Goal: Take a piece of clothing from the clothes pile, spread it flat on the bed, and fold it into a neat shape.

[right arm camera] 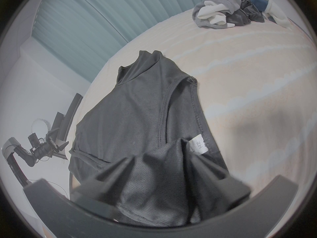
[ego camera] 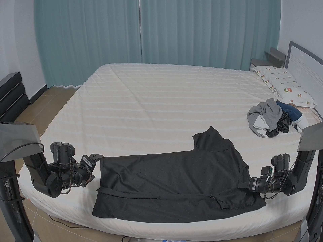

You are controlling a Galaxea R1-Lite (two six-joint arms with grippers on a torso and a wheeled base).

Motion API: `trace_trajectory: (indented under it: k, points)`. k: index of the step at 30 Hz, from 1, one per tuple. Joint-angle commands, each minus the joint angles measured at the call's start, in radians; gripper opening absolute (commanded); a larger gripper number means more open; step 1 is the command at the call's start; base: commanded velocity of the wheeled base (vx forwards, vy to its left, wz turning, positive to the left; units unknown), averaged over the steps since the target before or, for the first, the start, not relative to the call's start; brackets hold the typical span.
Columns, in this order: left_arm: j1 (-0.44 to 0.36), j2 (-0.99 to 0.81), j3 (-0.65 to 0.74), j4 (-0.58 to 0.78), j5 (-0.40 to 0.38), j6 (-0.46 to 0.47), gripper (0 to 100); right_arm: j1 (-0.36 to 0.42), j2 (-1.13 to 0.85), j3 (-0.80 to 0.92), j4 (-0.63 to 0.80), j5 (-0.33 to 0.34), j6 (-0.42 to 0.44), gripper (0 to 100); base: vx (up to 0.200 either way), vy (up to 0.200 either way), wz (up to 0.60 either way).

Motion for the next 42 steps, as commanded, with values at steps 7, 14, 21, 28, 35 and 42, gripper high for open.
trace_trajectory:
  k: [7, 14, 21, 28, 35, 42]
  points:
    - [0.000, 0.012, 0.013, -0.002, 0.002, 0.050, 100, -0.071, -0.006, 0.030, -0.101, 0.078, 0.016, 0, 0.000, 0.000, 0.00]
    - [-0.009, 0.024, 0.019, -0.002, 0.008, 0.061, 100, -0.087, 0.008, 0.038, -0.196, 0.082, 0.047, 0, 0.000, 0.000, 0.00]
    - [-0.020, 0.022, 0.038, -0.002, 0.010, 0.107, 100, -0.085, 0.022, 0.038, -0.225, 0.080, 0.053, 0, 0.000, 0.000, 0.00]
    - [-0.074, 0.013, 0.081, 0.003, 0.010, 0.159, 100, -0.078, 0.036, 0.044, -0.245, 0.080, 0.053, 0, 0.000, 0.000, 0.00]
    - [-0.097, 0.024, 0.081, 0.009, 0.012, 0.199, 100, -0.076, 0.036, 0.051, -0.256, 0.078, 0.053, 0, 0.000, 0.000, 0.00]
    - [-0.113, 0.042, 0.072, 0.012, 0.018, 0.210, 0, -0.075, 0.036, 0.050, -0.258, 0.078, 0.050, 0, 0.000, 0.000, 0.00]
